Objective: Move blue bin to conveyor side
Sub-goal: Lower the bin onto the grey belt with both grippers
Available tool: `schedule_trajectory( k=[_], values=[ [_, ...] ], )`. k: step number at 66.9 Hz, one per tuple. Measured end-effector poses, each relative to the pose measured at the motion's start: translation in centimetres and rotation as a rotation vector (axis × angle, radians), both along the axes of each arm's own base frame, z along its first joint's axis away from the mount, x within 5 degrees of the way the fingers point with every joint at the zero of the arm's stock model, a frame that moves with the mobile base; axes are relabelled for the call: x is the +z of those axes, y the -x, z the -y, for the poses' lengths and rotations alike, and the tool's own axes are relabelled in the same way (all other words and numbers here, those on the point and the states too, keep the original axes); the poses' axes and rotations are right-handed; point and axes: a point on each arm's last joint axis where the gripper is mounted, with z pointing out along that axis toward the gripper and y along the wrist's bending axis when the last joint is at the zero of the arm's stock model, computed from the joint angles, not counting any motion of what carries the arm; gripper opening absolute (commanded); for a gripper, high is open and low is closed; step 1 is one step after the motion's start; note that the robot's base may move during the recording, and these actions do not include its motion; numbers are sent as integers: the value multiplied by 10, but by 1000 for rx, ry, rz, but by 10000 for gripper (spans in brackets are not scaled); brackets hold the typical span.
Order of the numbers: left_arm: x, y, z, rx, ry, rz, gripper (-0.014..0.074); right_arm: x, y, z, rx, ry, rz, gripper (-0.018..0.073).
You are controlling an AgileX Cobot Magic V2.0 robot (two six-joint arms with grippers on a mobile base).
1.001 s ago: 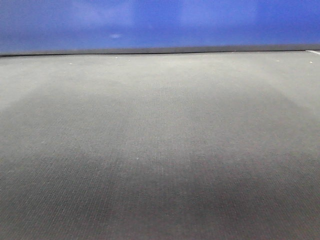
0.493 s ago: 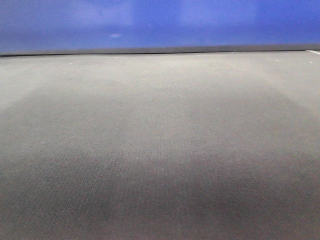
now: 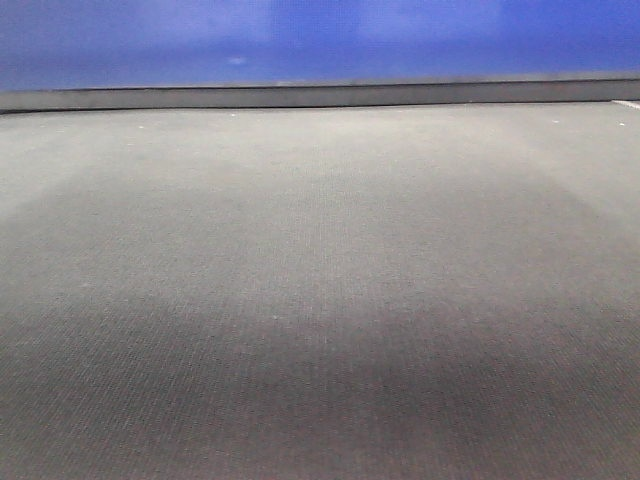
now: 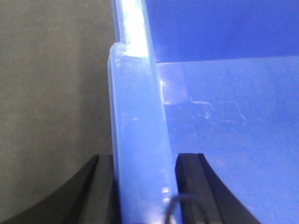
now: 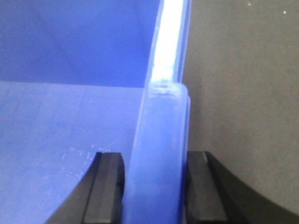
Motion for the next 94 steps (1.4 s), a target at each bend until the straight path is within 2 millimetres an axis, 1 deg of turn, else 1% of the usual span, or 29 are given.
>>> schedule_trajectory(
  k=[3, 9, 17, 22, 27, 32, 38, 48, 53, 61, 65, 67, 71, 72, 78, 79, 80, 84, 87, 94],
  values=[
    [-1, -8, 0, 3, -9, 0, -10, -2, -7, -2, -4, 6, -2, -82],
    [-7, -30, 0, 11, -33, -8, -10, -8, -28, -7, -11, 20, -5, -82],
    [-20, -62, -1, 24, -77, -30, -10, -21, -63, -17, -14, 38, -18, -82],
    [-32, -82, -1, 28, -97, -62, -10, -34, -87, -24, -16, 51, -33, -82],
    [-44, -99, 0, 28, -110, -94, -10, -45, -108, -29, -17, 63, -43, -82],
    [-55, -115, 0, 28, -121, -114, -10, -58, -124, -33, -19, 76, -68, -82],
    [-68, -133, 1, 24, -133, -130, -10, -77, -144, -38, -20, 104, -119, -82],
    [-91, -159, 3, 18, -149, -177, -10, -105, -168, -44, -23, 137, -196, -82],
    [-103, -168, 3, 16, -154, -210, -10, -117, -177, -46, -20, 151, -223, -82],
    [-119, -180, 2, 18, -161, -254, 34, -130, -187, -49, -19, 161, -254, -60],
    [-123, -183, 2, 17, -164, -267, 92, -134, -189, -50, -18, 164, -263, -15],
    [-124, -183, 2, 17, -166, -266, 142, -136, -191, -50, -18, 165, -265, 7],
    [-125, -184, 2, 17, -170, -268, 242, -137, -192, -51, -18, 165, -265, 109],
    [-125, -184, 2, 17, -169, -268, 282, -137, -192, -51, -18, 165, -263, 168],
    [-121, -186, 2, 15, -168, -236, 459, -136, -193, -52, -14, 156, -241, 377],
    [-120, -187, 3, 15, -166, -229, 484, -135, -194, -52, -13, 152, -230, 431],
    [-119, -187, 3, 15, -165, -223, 507, -133, -194, -52, -13, 146, -220, 449],
    [-116, -186, 3, 13, -165, -210, 590, -128, -194, -53, -10, 136, -190, 578],
    [-116, -186, 4, 13, -160, -212, 612, -126, -194, -54, -7, 133, -180, 568],
    [-113, -181, 3, 15, -161, -227, 601, -121, -190, -53, -6, 131, -169, 542]
  ],
)
